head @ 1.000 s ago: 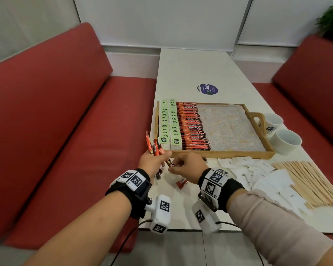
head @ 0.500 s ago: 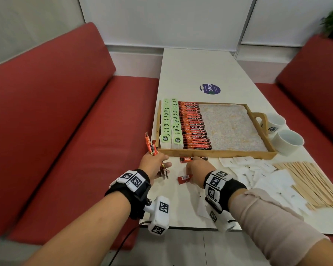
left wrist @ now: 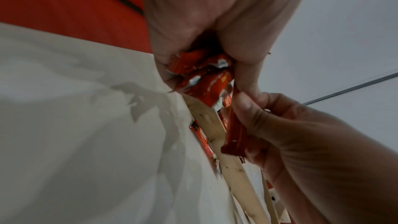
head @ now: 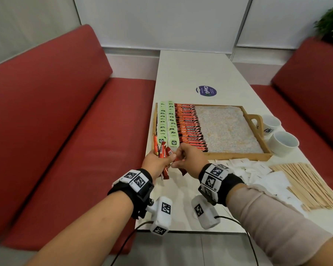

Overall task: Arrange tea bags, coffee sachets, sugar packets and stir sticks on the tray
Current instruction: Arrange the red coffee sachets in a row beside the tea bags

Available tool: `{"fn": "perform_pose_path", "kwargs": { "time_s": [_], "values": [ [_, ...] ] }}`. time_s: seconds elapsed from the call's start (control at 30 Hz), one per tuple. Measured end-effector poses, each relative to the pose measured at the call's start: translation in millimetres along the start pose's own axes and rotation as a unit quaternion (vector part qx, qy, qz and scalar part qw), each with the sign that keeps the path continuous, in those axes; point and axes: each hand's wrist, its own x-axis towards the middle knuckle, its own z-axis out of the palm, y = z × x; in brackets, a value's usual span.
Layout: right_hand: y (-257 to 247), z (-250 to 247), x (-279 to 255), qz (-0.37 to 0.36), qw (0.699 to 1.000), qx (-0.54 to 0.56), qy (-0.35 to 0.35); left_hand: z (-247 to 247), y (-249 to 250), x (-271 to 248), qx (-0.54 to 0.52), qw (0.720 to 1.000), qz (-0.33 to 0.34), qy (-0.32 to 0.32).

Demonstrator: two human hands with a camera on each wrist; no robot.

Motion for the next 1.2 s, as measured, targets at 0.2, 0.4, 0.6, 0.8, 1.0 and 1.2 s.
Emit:
{"fn": "perform_pose_path", "kwargs": {
  "time_s": [0.2,0.4,0.6,0.8,1.0,1.2],
  "values": [
    [9.8,-6.3,8.3,0.058,0.977,-0.198,-0.051,-10.2,0.6,5.4,0.001,0.999,-0.002,0.036],
    [27.4,-3.3,12.2,0.035,0.913,-0.403,-0.052,-14.6,0.2,10.5,-0.027,0.999,-0.016,0.045],
    [35.8,3.6,15.5,0.028,0.900,-0.431,-0.059,-9.1,4.5,14.4,-0.034,0.999,-0.018,0.035],
    [41.0,-3.6,16.6,0.047,0.931,-0.357,-0.061,4.7,12.6,22.2,-0.047,0.998,-0.025,0.036],
    [36.9,-42.1,13.9,0.041,0.965,-0.245,-0.081,28.2,28.2,30.2,-0.073,0.996,-0.028,0.032],
    [41.3,-84.1,17.8,0.028,0.985,-0.161,-0.047,49.2,34.8,39.3,-0.027,0.999,0.021,0.009]
  ]
}}
